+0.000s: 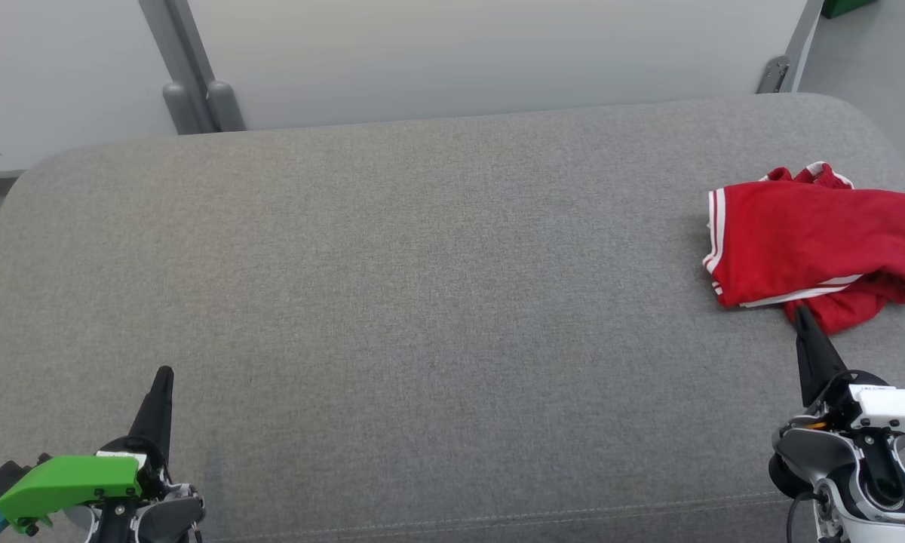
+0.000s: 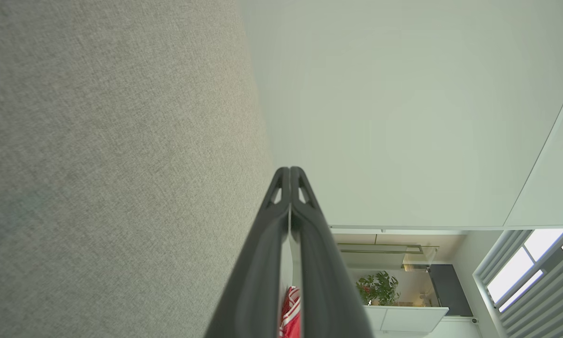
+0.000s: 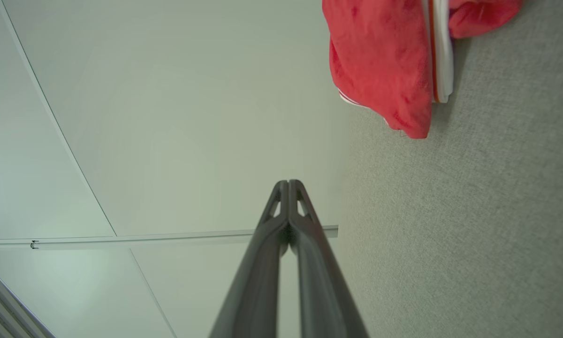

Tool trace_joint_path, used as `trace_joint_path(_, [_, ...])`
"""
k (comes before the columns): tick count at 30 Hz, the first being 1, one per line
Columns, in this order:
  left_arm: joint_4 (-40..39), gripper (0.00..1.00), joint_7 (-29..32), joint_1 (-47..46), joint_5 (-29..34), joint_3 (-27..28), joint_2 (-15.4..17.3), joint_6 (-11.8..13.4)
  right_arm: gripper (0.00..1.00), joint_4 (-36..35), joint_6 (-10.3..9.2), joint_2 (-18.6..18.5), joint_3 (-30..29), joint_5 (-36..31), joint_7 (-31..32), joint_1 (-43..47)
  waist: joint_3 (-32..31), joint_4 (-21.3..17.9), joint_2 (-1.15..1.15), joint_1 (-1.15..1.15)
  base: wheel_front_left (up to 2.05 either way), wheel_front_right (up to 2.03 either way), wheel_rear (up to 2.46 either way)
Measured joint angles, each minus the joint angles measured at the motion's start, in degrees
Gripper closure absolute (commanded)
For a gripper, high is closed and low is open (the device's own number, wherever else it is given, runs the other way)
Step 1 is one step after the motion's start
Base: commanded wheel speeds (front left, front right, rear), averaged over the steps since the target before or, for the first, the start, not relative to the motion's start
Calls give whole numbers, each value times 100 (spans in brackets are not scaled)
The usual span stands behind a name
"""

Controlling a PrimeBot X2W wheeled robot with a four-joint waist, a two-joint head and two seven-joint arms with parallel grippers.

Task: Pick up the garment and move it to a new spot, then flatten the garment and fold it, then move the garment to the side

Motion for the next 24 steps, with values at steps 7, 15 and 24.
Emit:
trace_joint_path(7, [13,100,0,-1,0,1,-2,-22,100,-3,0,0,-2,0,23,-1,0,0,0,0,0,0,0])
trace_joint_path(15, [26,100,42,-2,0,4,-9,-23,100,-9,0,0,-4,0,23,-2,0,0,0,0,0,0,0])
trace_joint_path(24, [35,100,42,-4,0,5,-15,-25,100,-20,1,0,-7,0,23,-3,0,0,0,0,0,0,0])
